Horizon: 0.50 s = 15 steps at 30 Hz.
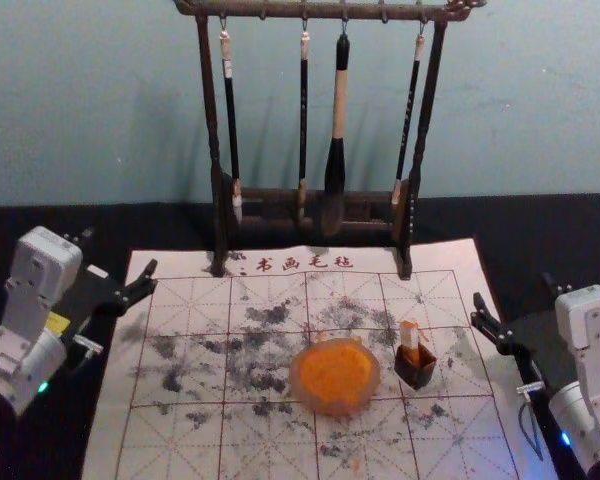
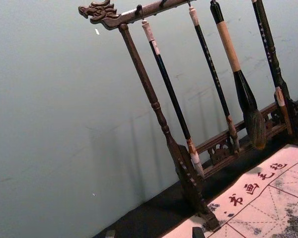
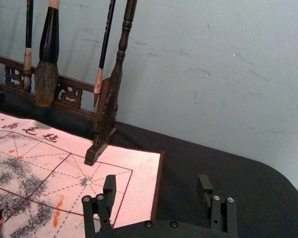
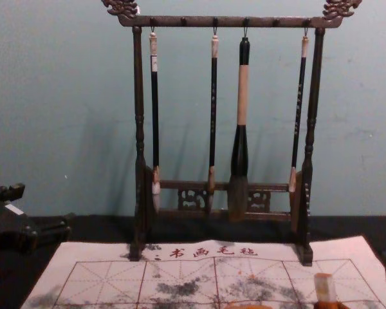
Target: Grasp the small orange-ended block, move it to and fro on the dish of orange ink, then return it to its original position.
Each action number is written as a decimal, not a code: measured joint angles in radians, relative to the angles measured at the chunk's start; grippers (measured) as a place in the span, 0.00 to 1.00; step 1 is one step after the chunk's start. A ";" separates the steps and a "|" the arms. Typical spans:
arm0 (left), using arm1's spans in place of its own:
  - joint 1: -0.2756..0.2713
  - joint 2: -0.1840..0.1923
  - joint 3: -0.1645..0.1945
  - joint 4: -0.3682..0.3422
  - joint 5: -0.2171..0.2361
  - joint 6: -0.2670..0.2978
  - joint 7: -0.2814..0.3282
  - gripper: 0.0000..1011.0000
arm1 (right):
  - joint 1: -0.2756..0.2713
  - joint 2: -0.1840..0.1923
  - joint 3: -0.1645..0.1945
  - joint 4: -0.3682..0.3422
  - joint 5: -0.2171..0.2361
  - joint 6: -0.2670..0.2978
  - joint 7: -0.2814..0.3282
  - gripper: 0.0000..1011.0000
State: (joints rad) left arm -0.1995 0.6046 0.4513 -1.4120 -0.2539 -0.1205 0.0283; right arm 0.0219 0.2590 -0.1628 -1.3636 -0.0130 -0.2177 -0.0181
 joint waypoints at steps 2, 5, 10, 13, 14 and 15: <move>0.000 0.000 0.000 0.000 0.000 0.000 0.000 0.99 | 0.000 0.000 0.000 0.000 0.000 0.000 0.000 0.99; 0.000 0.000 0.000 0.000 0.000 0.000 0.000 0.99 | 0.000 0.000 0.000 0.000 0.000 0.000 0.000 0.99; 0.000 0.000 0.000 0.000 0.000 0.000 0.000 0.99 | 0.000 0.001 0.000 0.000 0.000 -0.001 0.000 0.99; 0.000 0.000 0.000 0.000 0.000 0.000 0.000 0.99 | 0.000 0.001 0.000 0.000 0.000 -0.001 0.000 0.99; 0.000 0.000 0.000 0.000 0.000 0.000 0.000 0.99 | 0.000 0.001 0.000 0.000 0.000 -0.001 0.000 0.99; 0.000 0.000 0.000 0.000 0.000 0.000 0.000 0.99 | 0.000 0.001 0.000 0.000 0.000 -0.001 0.000 0.99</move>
